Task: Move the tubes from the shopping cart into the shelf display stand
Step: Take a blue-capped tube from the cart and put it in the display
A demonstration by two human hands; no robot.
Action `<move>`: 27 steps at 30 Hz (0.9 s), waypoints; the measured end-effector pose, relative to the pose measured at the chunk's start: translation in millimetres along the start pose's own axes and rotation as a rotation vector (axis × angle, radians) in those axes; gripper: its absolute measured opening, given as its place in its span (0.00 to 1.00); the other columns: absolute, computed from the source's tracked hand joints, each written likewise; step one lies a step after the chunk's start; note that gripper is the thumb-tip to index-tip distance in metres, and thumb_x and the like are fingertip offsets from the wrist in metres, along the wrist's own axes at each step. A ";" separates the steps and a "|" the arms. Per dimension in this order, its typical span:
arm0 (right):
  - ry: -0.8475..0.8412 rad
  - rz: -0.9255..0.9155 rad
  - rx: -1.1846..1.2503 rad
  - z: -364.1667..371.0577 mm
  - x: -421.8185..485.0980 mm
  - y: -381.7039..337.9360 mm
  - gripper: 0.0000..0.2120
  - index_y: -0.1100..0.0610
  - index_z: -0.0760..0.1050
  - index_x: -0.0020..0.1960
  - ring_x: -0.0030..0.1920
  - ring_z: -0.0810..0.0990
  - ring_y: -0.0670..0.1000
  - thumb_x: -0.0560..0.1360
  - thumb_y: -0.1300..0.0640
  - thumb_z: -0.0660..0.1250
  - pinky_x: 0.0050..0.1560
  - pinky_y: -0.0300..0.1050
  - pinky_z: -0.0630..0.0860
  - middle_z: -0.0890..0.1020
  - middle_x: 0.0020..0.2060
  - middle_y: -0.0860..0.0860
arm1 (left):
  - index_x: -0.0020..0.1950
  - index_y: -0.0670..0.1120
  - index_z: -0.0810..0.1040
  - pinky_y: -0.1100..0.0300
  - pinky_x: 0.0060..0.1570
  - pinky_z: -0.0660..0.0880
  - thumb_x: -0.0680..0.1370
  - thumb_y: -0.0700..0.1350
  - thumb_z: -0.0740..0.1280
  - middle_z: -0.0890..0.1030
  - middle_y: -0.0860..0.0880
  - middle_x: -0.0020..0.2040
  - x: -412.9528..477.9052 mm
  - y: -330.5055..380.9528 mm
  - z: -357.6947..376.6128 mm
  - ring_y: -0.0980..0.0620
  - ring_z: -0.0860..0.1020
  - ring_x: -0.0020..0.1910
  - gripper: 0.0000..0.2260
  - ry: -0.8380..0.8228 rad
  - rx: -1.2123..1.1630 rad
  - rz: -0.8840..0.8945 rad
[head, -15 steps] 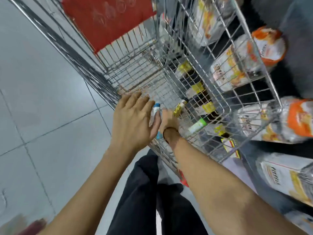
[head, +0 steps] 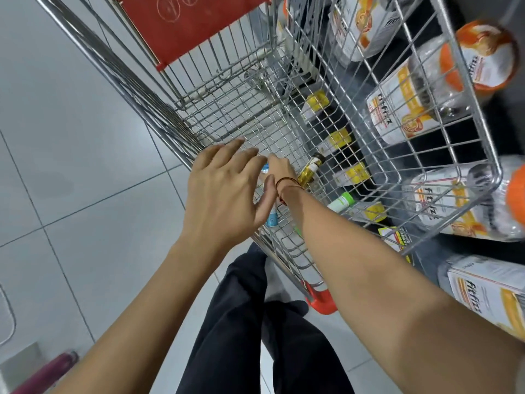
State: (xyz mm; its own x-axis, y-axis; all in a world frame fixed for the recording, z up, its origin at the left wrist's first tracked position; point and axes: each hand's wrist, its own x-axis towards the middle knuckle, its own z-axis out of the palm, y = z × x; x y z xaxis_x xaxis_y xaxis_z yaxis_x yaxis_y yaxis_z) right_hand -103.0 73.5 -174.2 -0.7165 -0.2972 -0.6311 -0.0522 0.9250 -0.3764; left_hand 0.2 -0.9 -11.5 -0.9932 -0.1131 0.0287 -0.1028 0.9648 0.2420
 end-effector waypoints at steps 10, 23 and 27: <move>0.359 -0.094 0.167 -114.9 -76.0 7.8 0.19 0.60 0.70 0.65 0.51 0.80 0.60 0.76 0.56 0.66 0.46 0.48 0.77 0.81 0.54 0.61 | 0.50 0.42 0.80 0.50 0.54 0.70 0.76 0.50 0.57 0.84 0.44 0.51 -2.9 3.1 -5.4 0.44 0.78 0.57 0.16 0.015 -0.051 -0.003; 0.971 -0.069 0.345 -272.7 -291.7 91.4 0.20 0.56 0.71 0.64 0.54 0.78 0.61 0.74 0.55 0.68 0.49 0.47 0.74 0.81 0.53 0.61 | 0.54 0.37 0.77 0.44 0.47 0.77 0.75 0.44 0.60 0.82 0.36 0.52 45.2 148.5 -47.5 0.37 0.79 0.53 0.14 0.076 -0.269 0.340; 1.141 -0.012 0.370 -288.3 -356.3 131.8 0.17 0.56 0.70 0.61 0.51 0.79 0.60 0.74 0.56 0.68 0.50 0.48 0.77 0.82 0.51 0.59 | 0.56 0.36 0.75 0.46 0.53 0.75 0.75 0.39 0.63 0.81 0.35 0.53 62.6 228.5 -59.0 0.37 0.78 0.54 0.12 0.130 -0.350 0.590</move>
State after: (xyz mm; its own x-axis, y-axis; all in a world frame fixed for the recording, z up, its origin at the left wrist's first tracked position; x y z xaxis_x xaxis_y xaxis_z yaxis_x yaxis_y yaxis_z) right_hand -55.1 369.5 196.6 -0.9306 0.2486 0.2688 0.0059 0.7442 -0.6679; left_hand -82.3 198.5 102.8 -0.8609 0.3573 0.3624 0.4970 0.7429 0.4483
